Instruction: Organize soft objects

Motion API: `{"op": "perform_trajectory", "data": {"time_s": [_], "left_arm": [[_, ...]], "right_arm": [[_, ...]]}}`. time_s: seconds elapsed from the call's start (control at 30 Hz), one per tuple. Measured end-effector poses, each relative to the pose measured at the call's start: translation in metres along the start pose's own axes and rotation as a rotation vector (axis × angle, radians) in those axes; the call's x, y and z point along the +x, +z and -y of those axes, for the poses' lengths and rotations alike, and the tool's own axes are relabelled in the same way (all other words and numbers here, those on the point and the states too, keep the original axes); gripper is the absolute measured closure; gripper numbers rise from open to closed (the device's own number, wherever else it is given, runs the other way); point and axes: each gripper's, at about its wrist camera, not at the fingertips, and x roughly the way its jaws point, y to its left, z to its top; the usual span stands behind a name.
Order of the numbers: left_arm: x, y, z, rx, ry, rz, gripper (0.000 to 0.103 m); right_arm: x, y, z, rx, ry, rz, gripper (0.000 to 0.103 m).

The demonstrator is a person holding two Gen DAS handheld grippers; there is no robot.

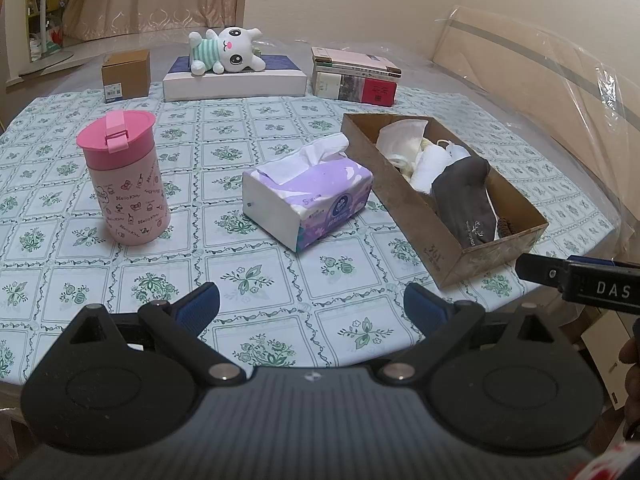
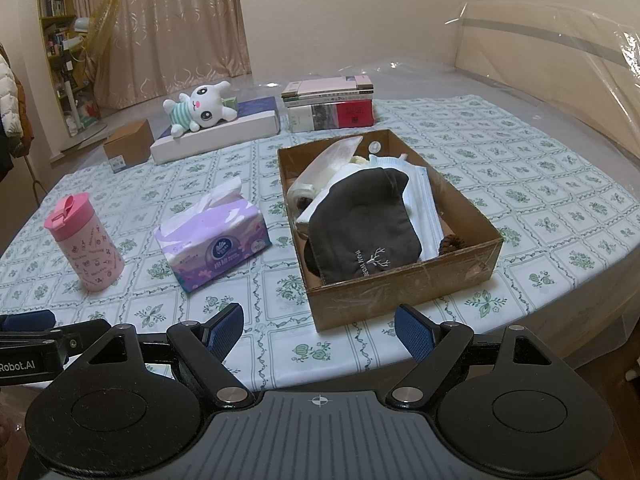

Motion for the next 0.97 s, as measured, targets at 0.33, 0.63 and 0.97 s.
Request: {"op": "perform_trajectory", "data": {"time_s": [0.33,0.63,0.97], "left_arm": [[-0.0001,-0.0002,0.0001,-0.001,0.000,-0.001,0.005],[0.0002,-0.0011,0.0013,-0.002,-0.002,-0.003,0.005],[-0.0023,-0.0027,-0.0014,-0.007,-0.019,0.020,0.005]], "right_arm": [[-0.0005,-0.0006,0.0005,0.001,0.000,0.000,0.021],[-0.0006,-0.0009,0.0003,0.001,0.001,0.000,0.021],[-0.0008,-0.0028,-0.0029,0.000,0.009,0.001,0.021]]}}
